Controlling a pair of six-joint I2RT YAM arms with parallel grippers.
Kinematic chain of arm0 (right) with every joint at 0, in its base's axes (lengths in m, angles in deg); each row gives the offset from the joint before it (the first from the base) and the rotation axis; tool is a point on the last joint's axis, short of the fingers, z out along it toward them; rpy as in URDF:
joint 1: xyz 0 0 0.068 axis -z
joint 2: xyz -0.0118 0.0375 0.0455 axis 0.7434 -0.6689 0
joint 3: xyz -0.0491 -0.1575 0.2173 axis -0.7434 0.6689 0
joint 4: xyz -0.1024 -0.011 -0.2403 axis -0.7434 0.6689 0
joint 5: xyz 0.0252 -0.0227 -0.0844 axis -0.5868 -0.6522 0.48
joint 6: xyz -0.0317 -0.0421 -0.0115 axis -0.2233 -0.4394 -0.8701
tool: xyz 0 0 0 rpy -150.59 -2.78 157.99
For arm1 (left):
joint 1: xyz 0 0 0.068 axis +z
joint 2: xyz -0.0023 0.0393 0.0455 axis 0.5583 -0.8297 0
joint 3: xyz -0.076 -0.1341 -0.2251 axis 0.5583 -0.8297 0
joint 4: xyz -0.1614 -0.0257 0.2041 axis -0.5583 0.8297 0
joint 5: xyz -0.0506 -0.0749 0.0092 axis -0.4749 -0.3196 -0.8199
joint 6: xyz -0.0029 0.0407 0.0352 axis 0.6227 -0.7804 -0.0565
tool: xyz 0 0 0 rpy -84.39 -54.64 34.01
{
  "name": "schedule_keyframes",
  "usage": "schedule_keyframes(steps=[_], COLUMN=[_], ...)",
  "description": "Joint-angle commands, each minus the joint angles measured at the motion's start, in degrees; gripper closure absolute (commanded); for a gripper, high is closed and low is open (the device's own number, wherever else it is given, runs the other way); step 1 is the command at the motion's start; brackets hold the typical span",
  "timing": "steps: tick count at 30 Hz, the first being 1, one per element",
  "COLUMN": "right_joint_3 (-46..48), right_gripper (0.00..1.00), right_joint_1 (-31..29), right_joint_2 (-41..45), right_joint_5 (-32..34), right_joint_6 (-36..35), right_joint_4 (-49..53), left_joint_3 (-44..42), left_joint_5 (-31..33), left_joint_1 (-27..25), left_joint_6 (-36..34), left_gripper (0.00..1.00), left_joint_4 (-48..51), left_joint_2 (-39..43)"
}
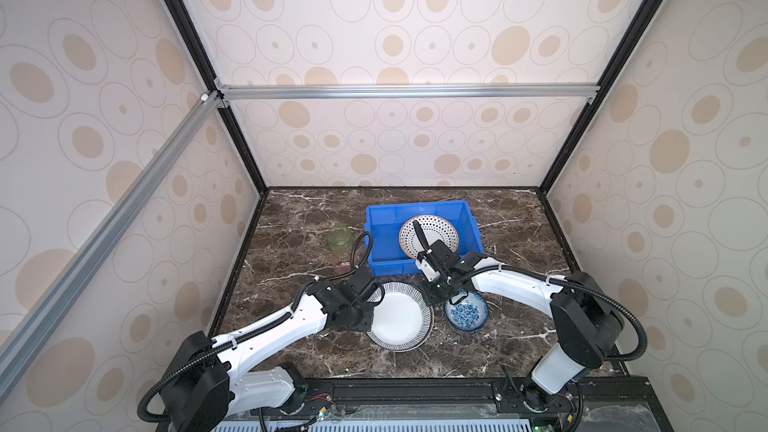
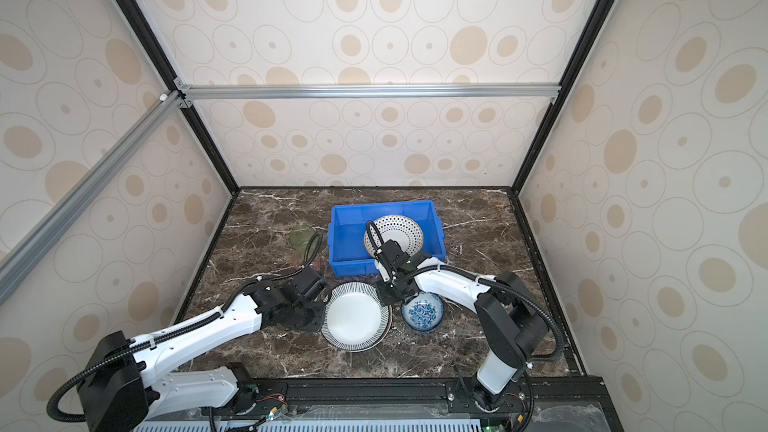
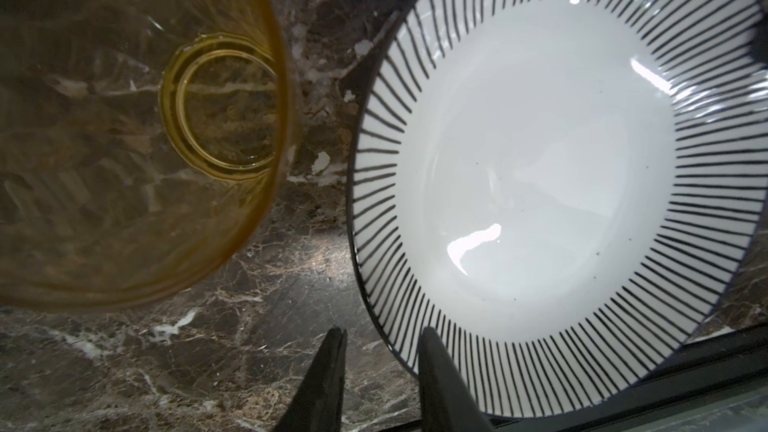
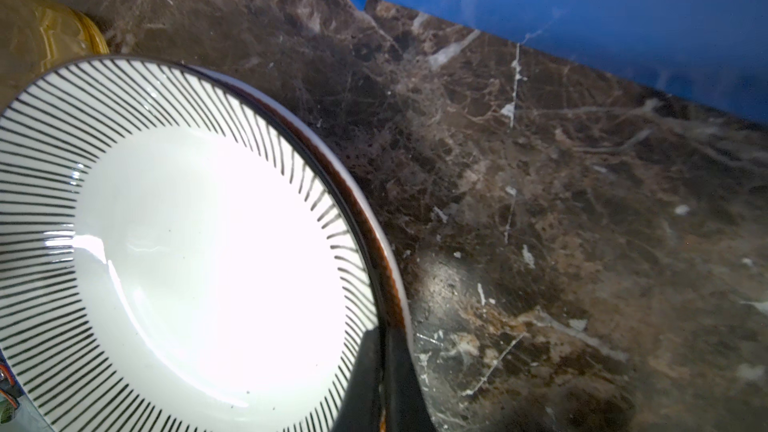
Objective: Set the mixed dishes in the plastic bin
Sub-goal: 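Close the left gripper on the striped plate rim while the right gripper pins the stack, then tilt the striped plate up with the left gripper while the right gripper withdraws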
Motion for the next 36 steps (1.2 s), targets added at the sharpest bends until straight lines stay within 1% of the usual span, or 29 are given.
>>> schedule_keyframes(steps=[1,22,36], right_joint_3=[0.34,1.10,1.47], right_gripper=[0.95,0.95,0.95], right_joint_1=[-0.67,-0.69,-0.67], right_joint_2=[-2.67,-2.35,-1.63], right_joint_5=[-0.63,-1.29,-0.94], right_joint_6=[-0.21,0.04,-0.16], right_joint_4=[0.79,0.17,0.25], left_joint_3=[-0.36,-2.50,-3.76], left_joint_5=[1.42,2.53,2.05], left_joint_1=[-0.52,-0.52,-0.52], left_joint_6=[1.60,6.44,7.45], left_gripper=[0.69,0.69,0.70], left_joint_4=[0.22,-4.65,-6.47], left_joint_2=[0.76,3.58,1.53])
